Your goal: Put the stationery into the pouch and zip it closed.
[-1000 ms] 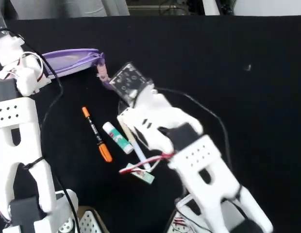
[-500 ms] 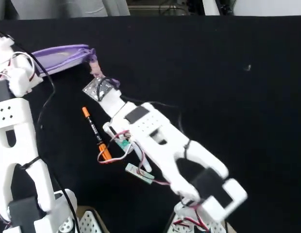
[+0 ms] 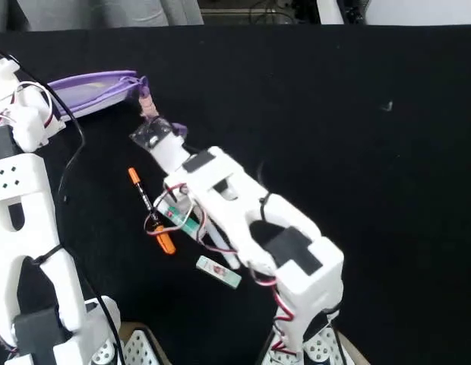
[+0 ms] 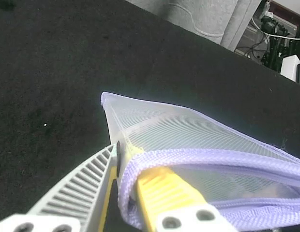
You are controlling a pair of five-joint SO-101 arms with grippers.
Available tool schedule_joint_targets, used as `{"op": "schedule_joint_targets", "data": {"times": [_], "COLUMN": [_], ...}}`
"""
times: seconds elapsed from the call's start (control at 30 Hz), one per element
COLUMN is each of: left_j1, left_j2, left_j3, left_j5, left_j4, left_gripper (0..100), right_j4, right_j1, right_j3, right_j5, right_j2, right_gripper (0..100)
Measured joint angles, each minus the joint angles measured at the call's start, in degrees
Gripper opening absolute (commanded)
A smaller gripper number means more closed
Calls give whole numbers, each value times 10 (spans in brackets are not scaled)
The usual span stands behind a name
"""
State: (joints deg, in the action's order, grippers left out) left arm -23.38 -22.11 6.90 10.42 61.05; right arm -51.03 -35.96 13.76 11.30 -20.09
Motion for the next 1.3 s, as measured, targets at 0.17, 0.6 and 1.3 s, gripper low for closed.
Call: {"op": "schedule_joint_targets", "data": {"times": [0.17, 0.6, 1.3], "left_j1": [0, 8, 250], "left_j2": [0, 0, 3], "left_j3": [0, 0, -73], "left_j5": [0, 0, 4], "left_j4": [0, 0, 146], "left_gripper": [28, 28, 28], "right_j4": [-61, -158, -71], "right_j1": [18, 114, 179], "right_j3": [-55, -135, -135], "right_j5": [1, 1, 2], "right_j2": [-8, 53, 483], "right_gripper": [11, 11, 11]}}
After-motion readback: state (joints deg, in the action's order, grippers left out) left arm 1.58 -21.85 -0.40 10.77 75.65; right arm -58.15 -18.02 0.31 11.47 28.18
